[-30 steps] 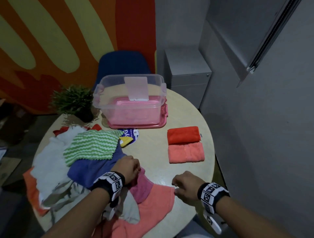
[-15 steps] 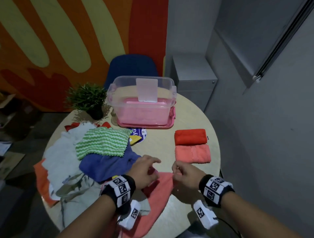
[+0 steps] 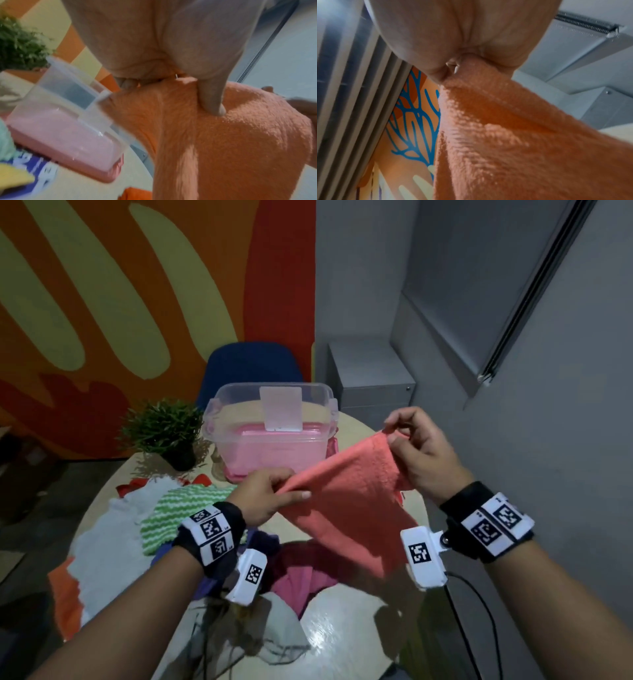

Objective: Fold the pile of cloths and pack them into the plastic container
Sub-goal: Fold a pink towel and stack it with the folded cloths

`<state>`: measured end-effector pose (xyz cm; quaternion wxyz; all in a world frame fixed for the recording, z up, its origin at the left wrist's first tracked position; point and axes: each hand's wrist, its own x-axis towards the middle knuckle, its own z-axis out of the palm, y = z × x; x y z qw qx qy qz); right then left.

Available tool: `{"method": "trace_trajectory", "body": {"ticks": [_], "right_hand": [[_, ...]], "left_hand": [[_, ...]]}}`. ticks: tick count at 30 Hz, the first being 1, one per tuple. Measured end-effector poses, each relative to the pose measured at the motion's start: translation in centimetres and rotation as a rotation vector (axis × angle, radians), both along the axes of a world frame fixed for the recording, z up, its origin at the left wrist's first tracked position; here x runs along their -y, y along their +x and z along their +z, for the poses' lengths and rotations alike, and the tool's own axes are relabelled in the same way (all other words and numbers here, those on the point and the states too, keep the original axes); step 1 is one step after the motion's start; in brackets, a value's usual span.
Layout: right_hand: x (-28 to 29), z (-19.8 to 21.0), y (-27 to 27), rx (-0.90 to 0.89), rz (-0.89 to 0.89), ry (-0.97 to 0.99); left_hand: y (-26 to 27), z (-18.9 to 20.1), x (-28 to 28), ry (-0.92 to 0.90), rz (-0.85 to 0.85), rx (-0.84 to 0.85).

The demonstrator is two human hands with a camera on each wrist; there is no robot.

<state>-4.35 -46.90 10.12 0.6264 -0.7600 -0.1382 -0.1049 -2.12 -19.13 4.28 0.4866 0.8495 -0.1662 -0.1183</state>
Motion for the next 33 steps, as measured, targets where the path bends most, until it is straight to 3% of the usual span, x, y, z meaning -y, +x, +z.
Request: {"method": "trace_trajectory", "body": {"ticks": [3, 7, 13, 17, 21, 26, 33], "right_hand": [[1.6, 0.7, 0.3, 0.023, -0.06, 0.092], [3.1, 0.5, -0.2, -0.016, -0.108, 0.113], [3.2, 1.2, -0.7, 0.054, -0.149, 0.158], [3.0, 1.5, -0.8, 0.042, -0.086, 0.193], [2.6, -0.4, -0.1, -0.073, -0.071, 0.142], [3.1, -8.1, 1.7, -0.304, -0.122, -0.17], [3.4, -14.8, -2.5, -0.445, -0.126, -0.414]], "left_hand": [[1.3, 2.1, -1.7, 0.111, 0.08, 0.143], [0.9, 5.5, -3.1, 0.13, 0.109, 0.251], [-1.0, 10.7, -5.0, -0.097, 0.08, 0.275], [-1.8, 11.7, -5.5, -0.285, 0.106, 0.258], [0.0, 8.7, -5.9, -0.186, 0.14, 0.237], [2.1, 0.0, -5.0, 0.114, 0.212, 0.139], [-0.6, -7.2, -4.9, 0.331, 0.147, 0.151]]}}
